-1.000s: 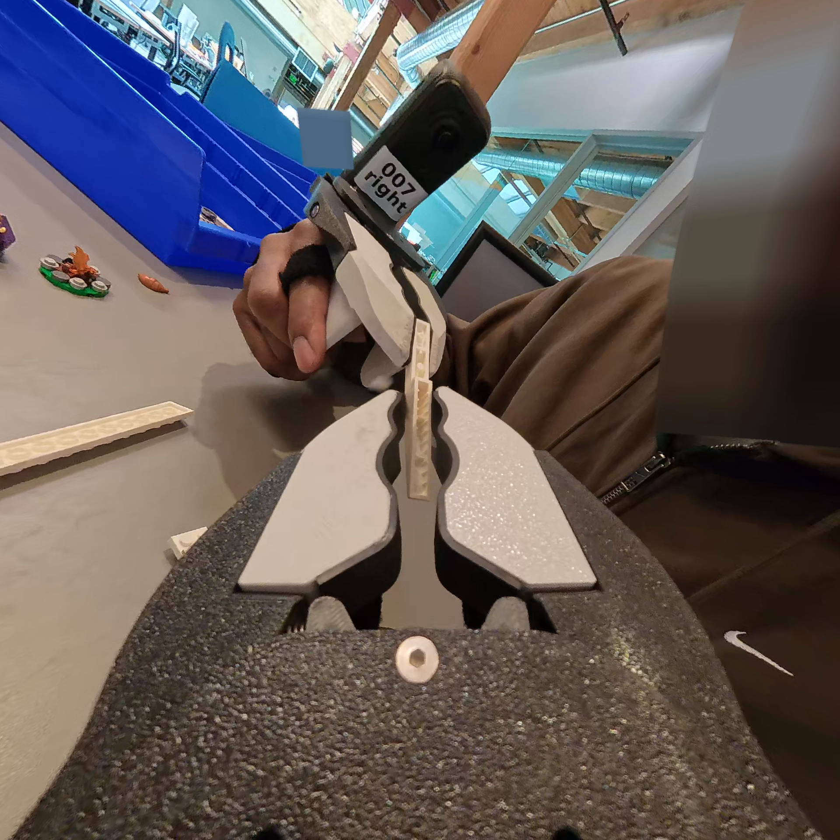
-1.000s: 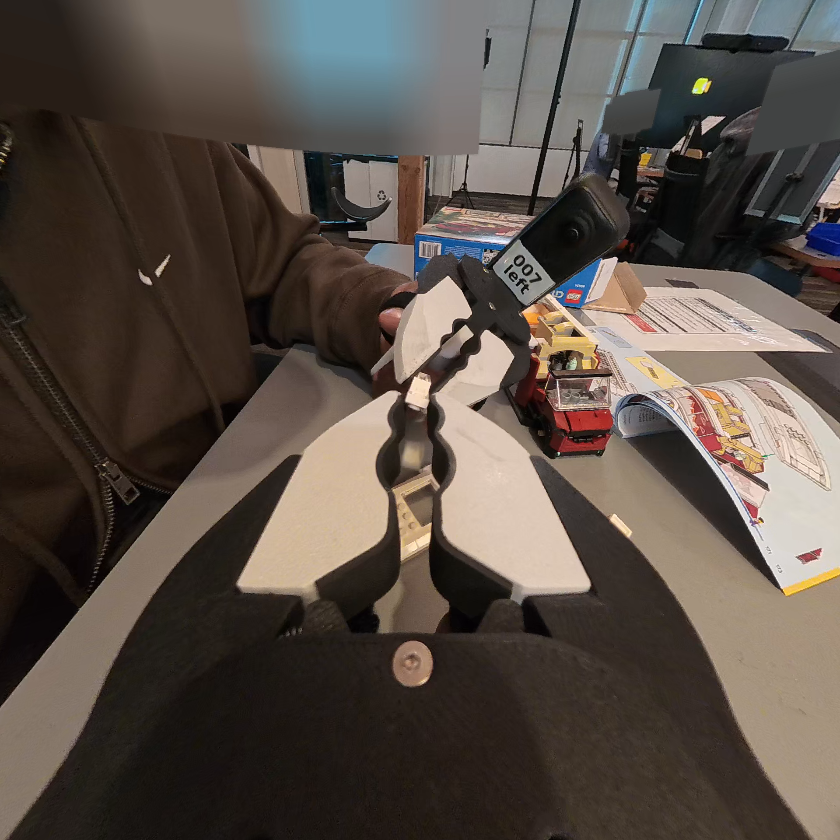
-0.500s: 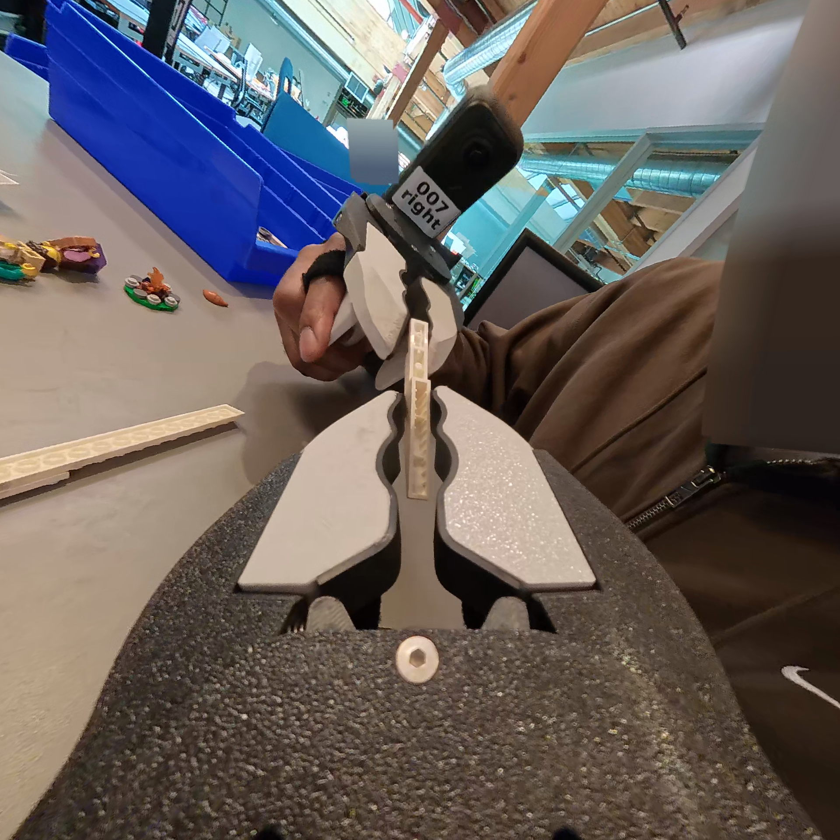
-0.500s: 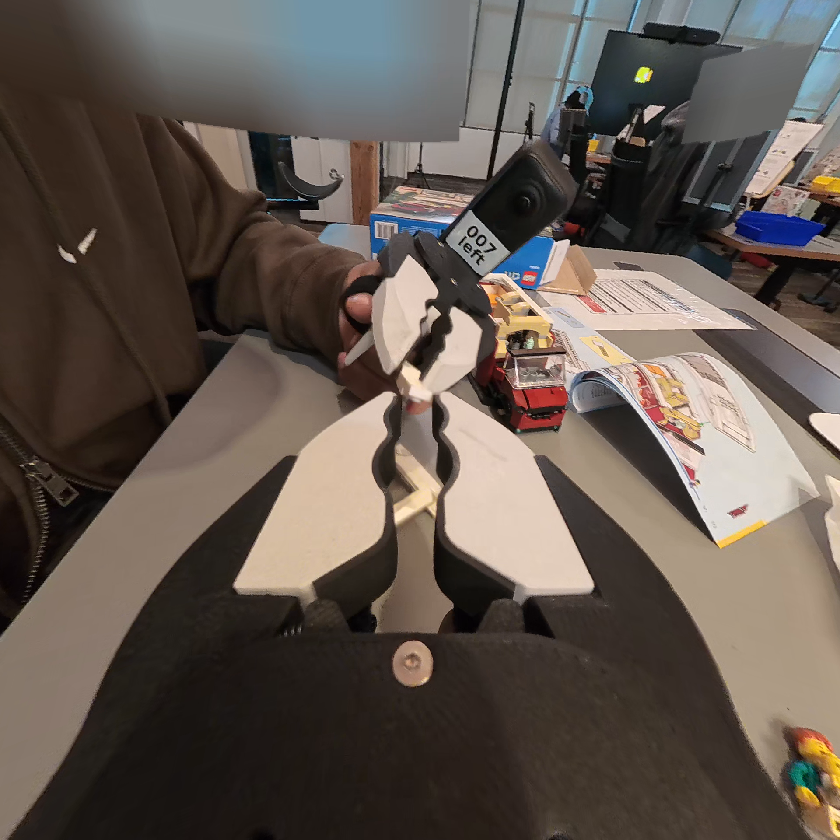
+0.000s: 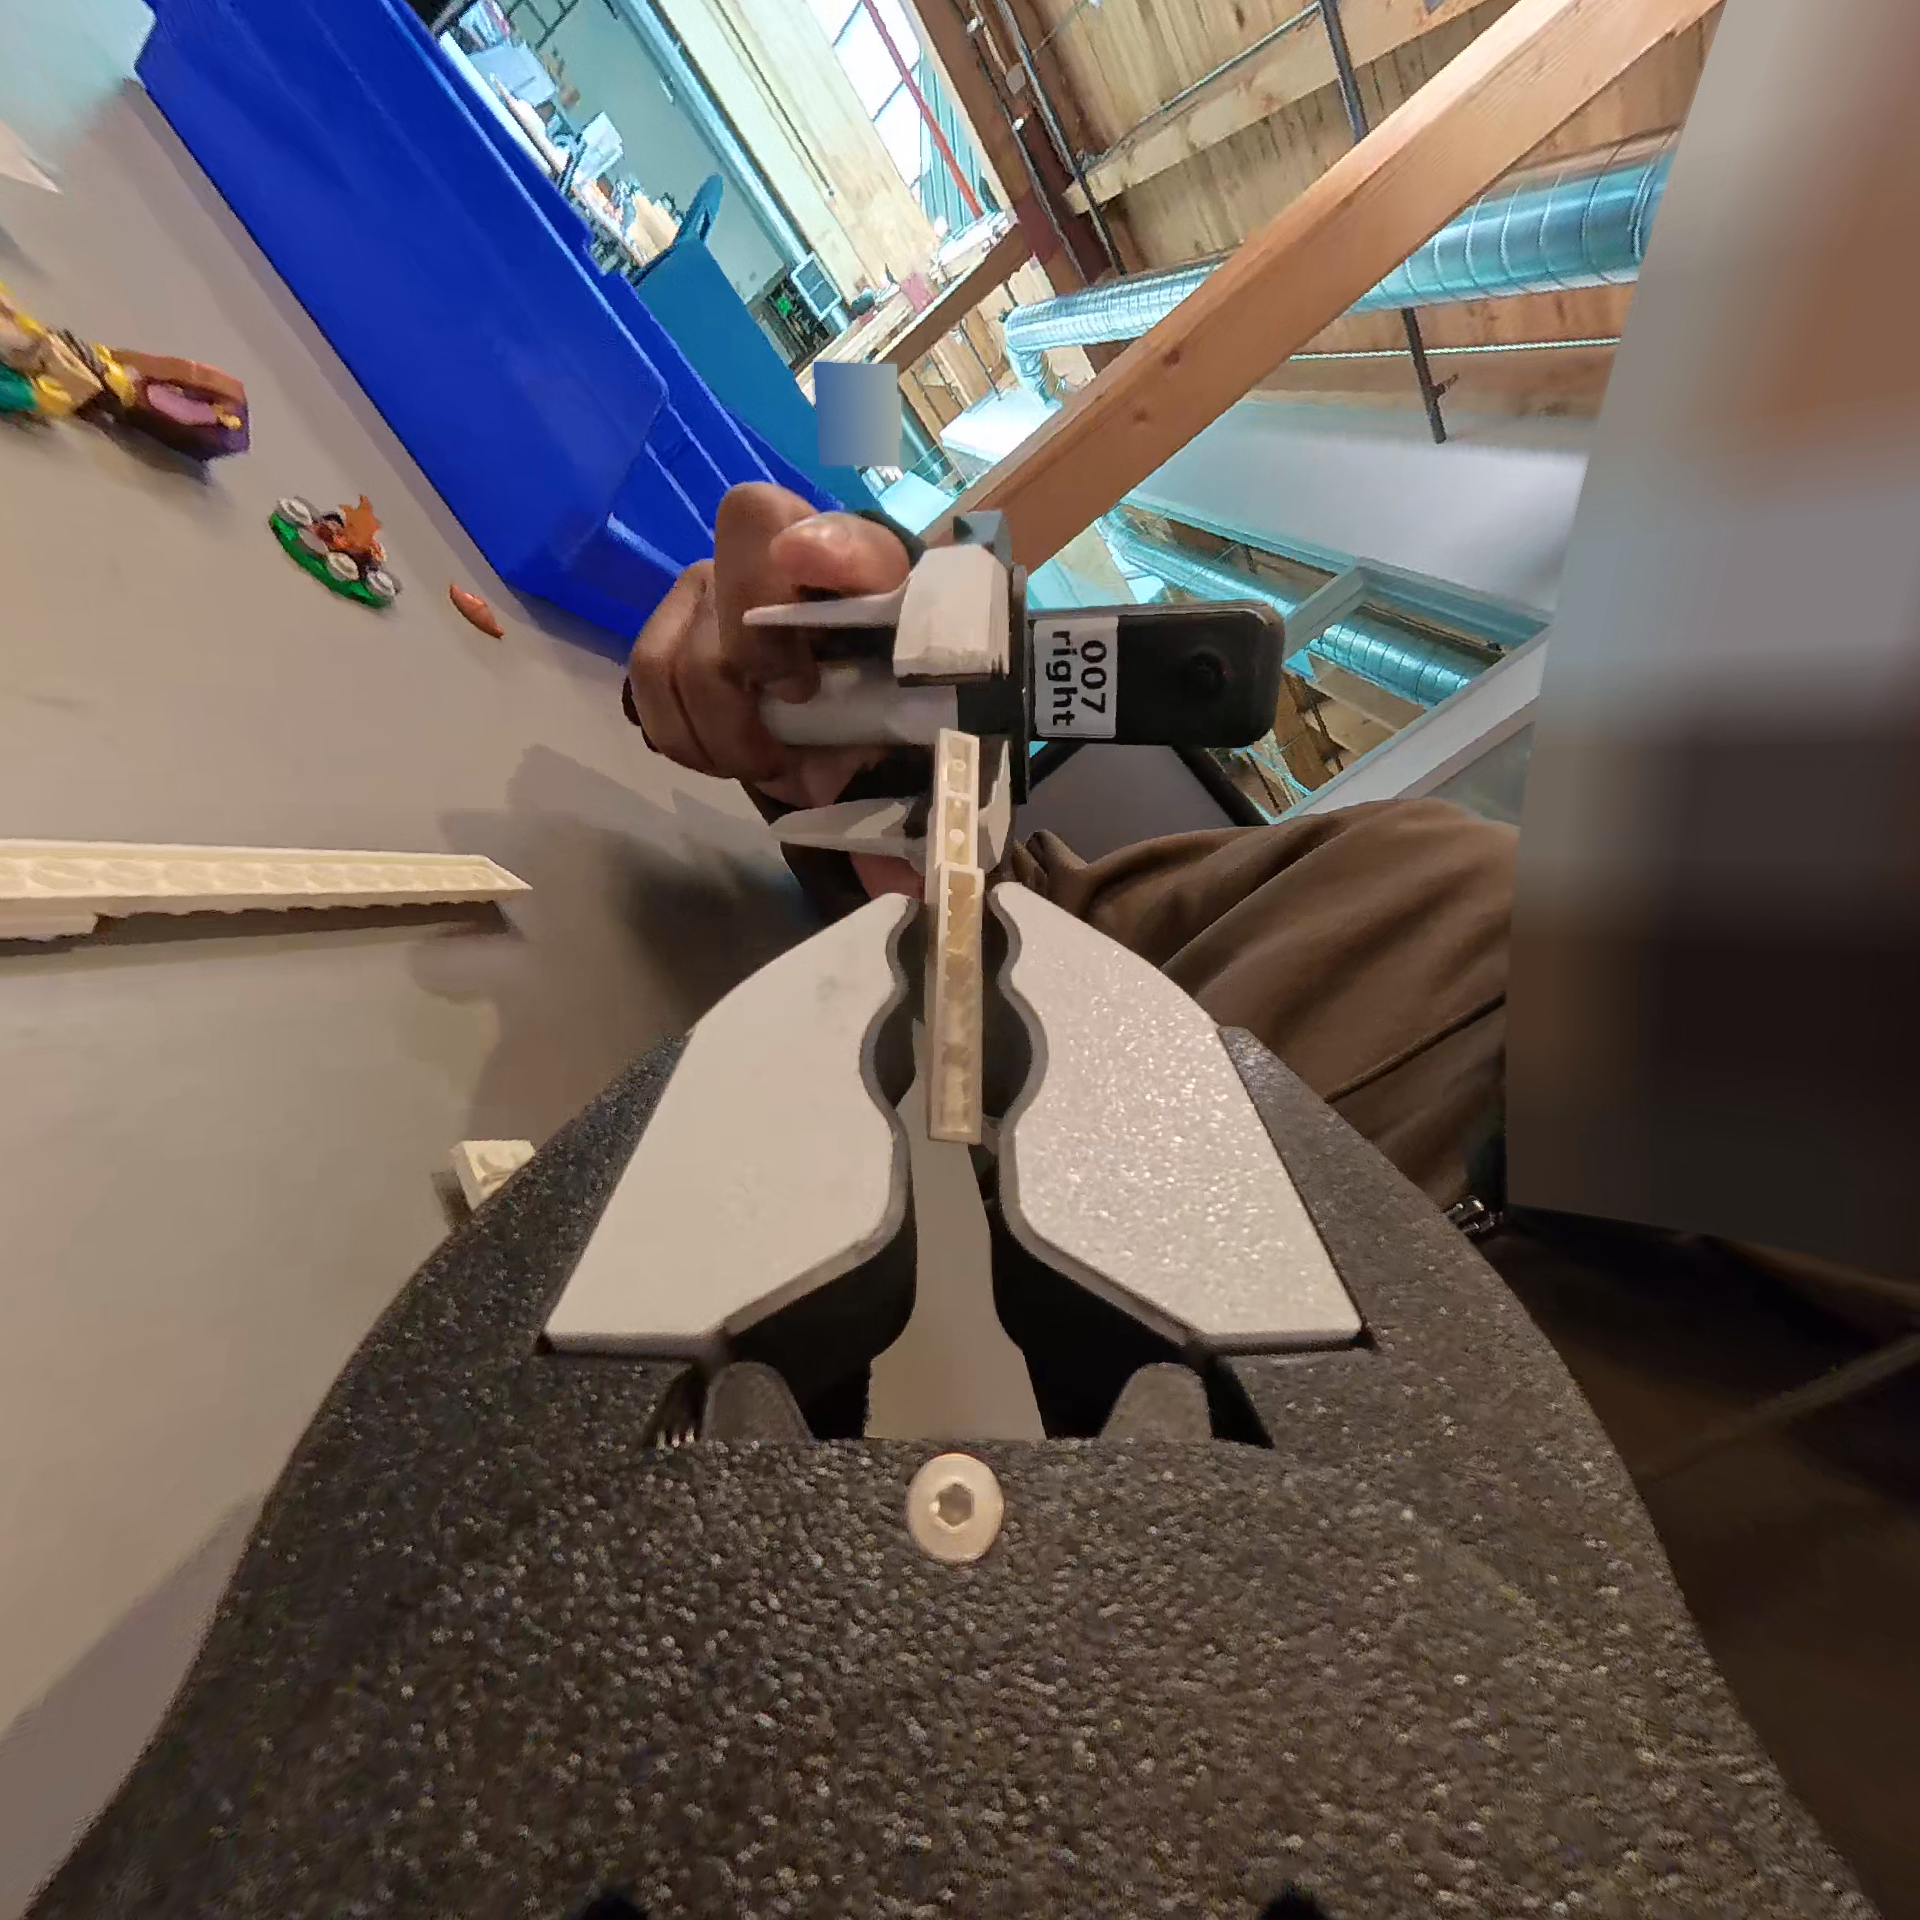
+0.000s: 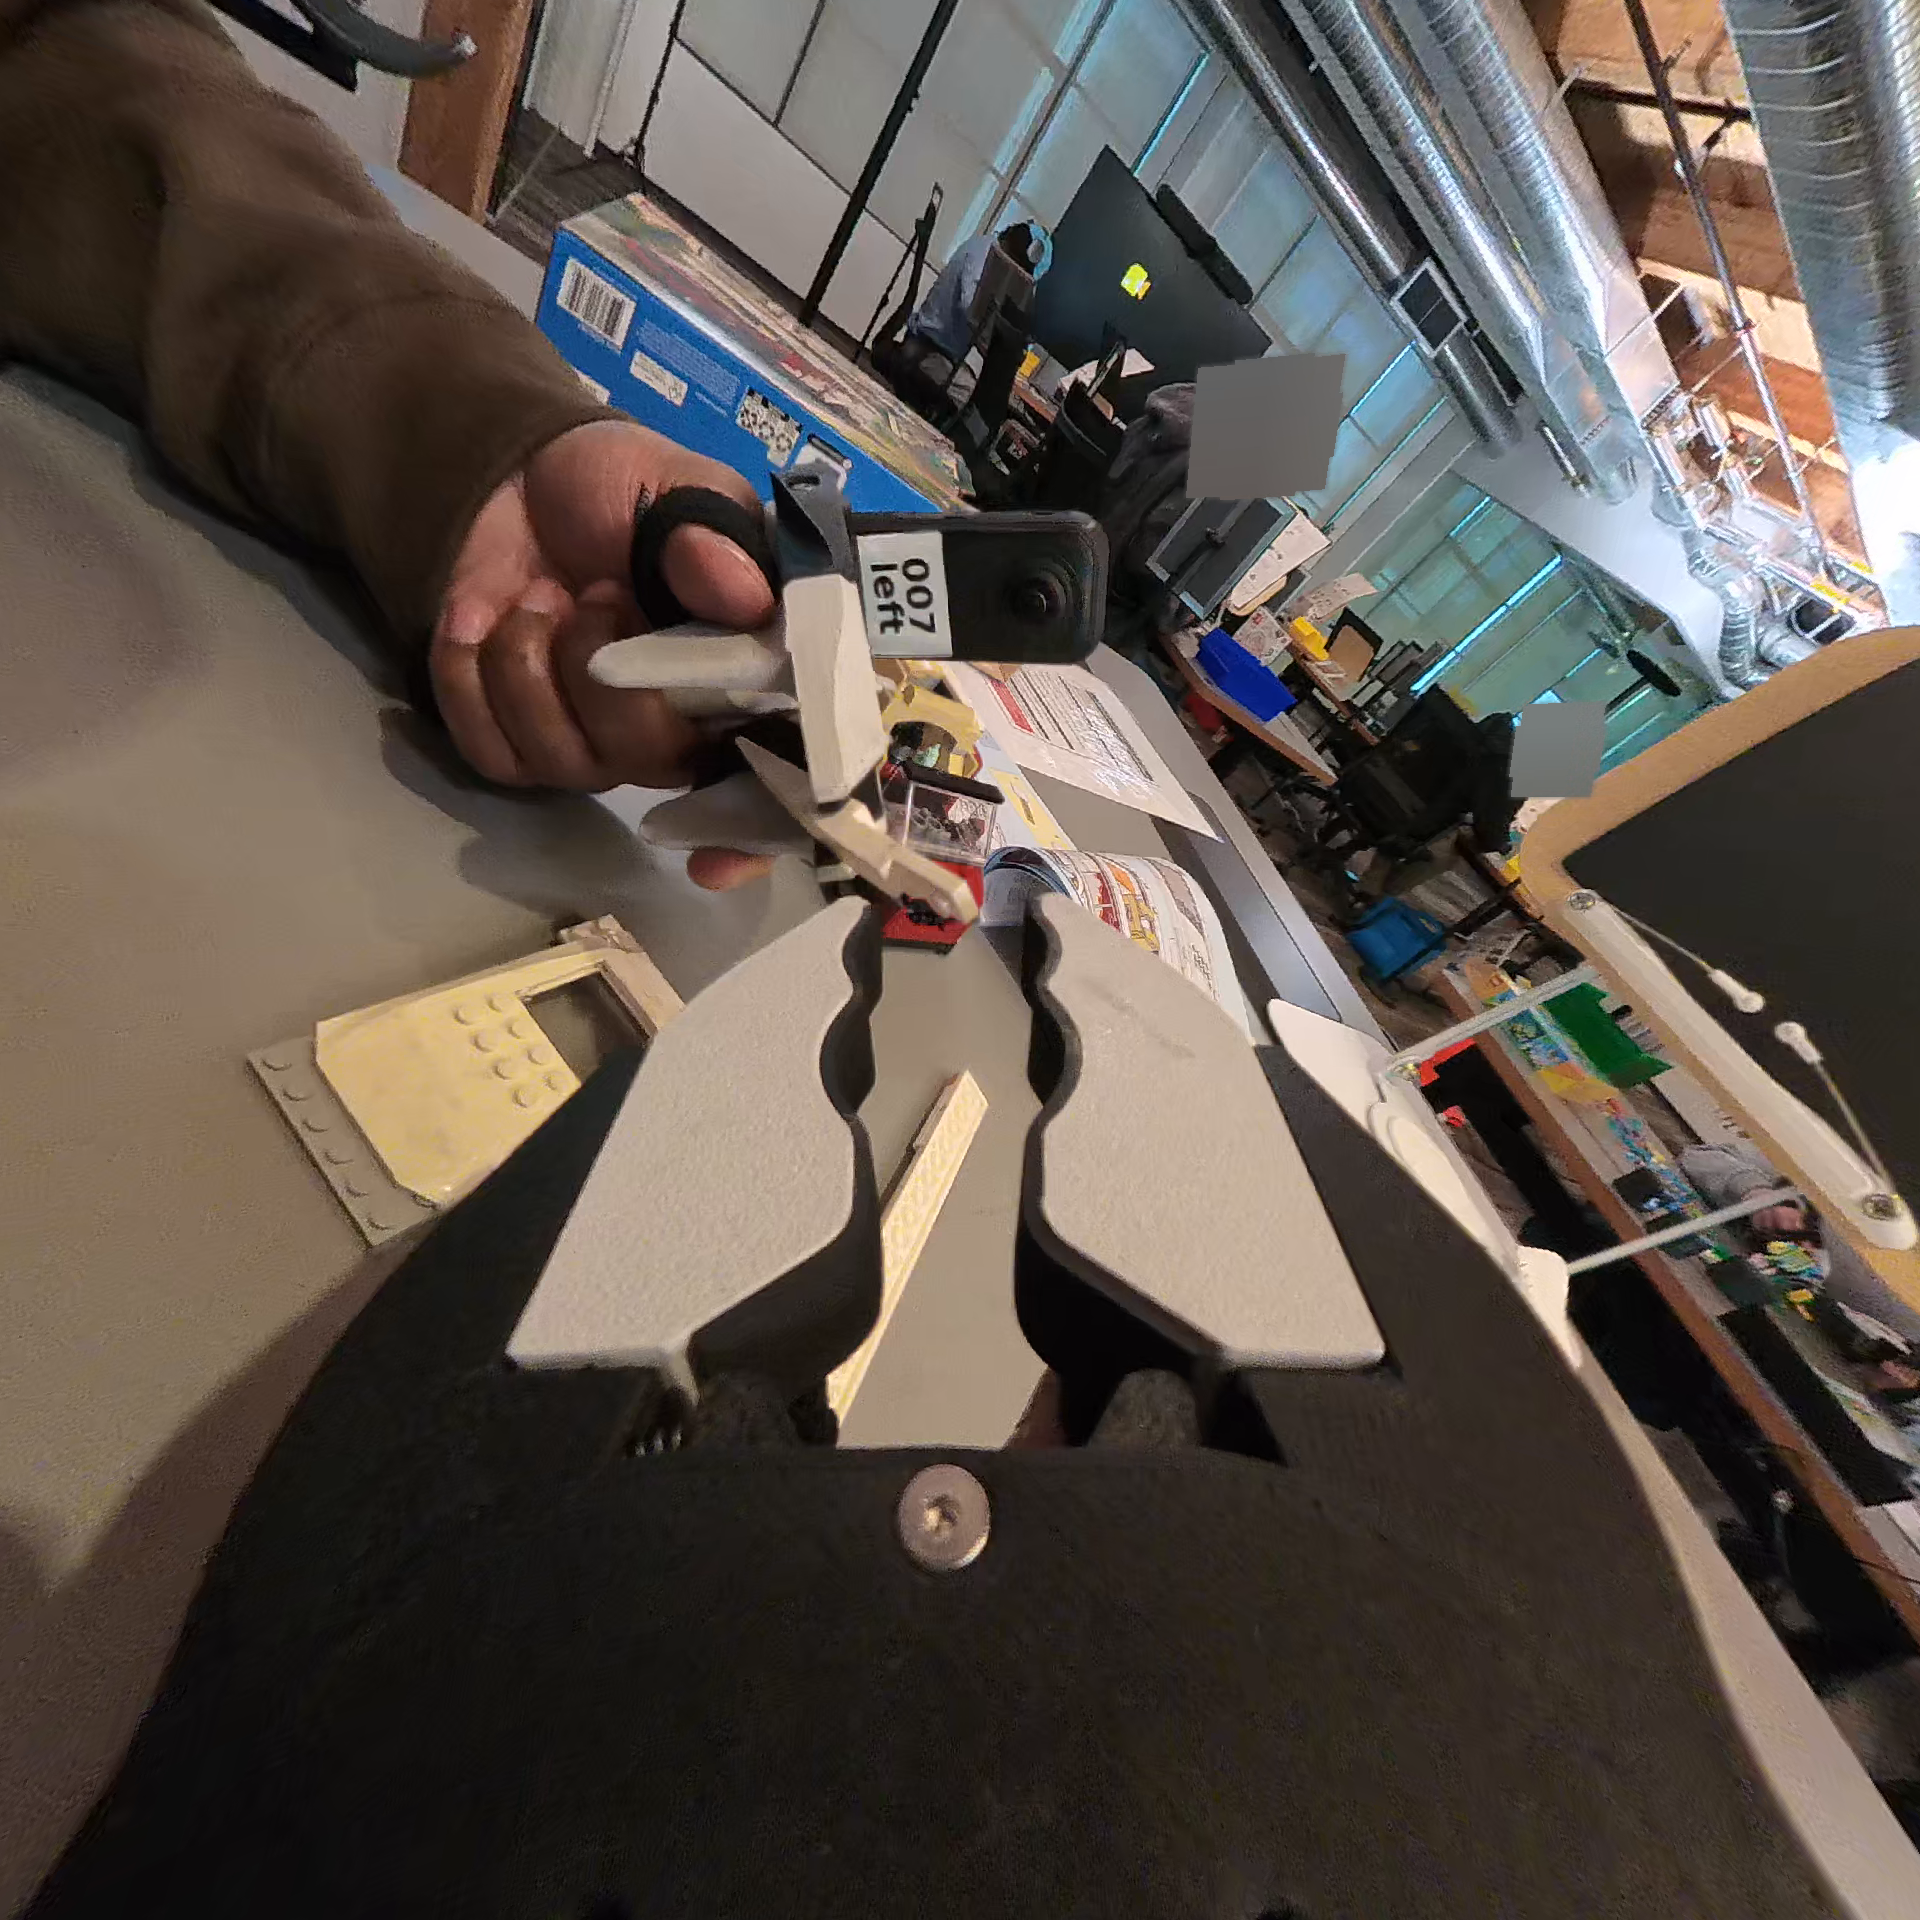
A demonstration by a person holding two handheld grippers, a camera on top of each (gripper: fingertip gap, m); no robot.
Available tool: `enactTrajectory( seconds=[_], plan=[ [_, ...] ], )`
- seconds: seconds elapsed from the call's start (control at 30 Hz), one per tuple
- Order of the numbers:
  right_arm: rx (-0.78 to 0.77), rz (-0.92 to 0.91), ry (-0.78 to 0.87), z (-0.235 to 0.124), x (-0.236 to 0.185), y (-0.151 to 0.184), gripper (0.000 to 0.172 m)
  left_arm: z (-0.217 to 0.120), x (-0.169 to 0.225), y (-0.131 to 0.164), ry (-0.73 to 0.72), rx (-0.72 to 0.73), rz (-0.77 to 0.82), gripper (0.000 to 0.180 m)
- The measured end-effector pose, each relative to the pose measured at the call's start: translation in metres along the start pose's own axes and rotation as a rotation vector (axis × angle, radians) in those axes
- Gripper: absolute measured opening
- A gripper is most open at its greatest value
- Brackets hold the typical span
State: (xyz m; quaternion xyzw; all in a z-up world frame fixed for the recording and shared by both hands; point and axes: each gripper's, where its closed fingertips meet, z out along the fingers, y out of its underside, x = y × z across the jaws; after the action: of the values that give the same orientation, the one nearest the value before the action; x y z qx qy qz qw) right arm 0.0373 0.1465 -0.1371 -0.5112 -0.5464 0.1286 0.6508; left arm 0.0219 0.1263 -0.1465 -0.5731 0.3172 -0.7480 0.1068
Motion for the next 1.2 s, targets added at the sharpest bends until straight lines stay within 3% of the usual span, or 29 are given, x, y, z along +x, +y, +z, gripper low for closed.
enactTrajectory(
  seconds=[0.3,0.47,0.6,0.73,0.87,0.93,1.07,1.2],
  plan=[
    [-0.058,-0.066,-0.034,-0.003,-0.008,0.006,0.006,-0.001,-0.005,-0.004,-0.063,0.011,0.033,0.008],
    [-0.097,0.071,-0.020,-0.010,-0.009,0.013,0.005,-0.003,-0.010,-0.010,-0.151,0.030,0.152,0.013],
    [-0.104,0.205,0.092,-0.029,0.004,0.021,0.005,-0.010,-0.013,-0.020,-0.200,0.076,0.206,0.017],
    [-0.119,0.318,0.436,-0.088,0.048,0.038,0.004,-0.010,-0.017,-0.018,-0.227,0.055,0.234,0.017],
    [-0.106,0.475,0.918,-0.203,0.102,0.063,0.004,-0.007,-0.021,-0.012,-0.240,0.030,0.241,0.017],
    [-0.129,0.609,1.080,-0.250,0.114,0.086,0.004,-0.005,-0.022,-0.010,-0.242,0.018,0.242,0.017],
    [-0.254,0.744,1.152,-0.284,0.110,0.117,0.007,-0.003,-0.023,-0.007,-0.251,0.002,0.258,0.017],
    [-0.365,0.708,1.073,-0.263,0.090,0.120,0.012,-0.003,-0.024,-0.006,-0.255,-0.006,0.260,0.016]
  ],
)
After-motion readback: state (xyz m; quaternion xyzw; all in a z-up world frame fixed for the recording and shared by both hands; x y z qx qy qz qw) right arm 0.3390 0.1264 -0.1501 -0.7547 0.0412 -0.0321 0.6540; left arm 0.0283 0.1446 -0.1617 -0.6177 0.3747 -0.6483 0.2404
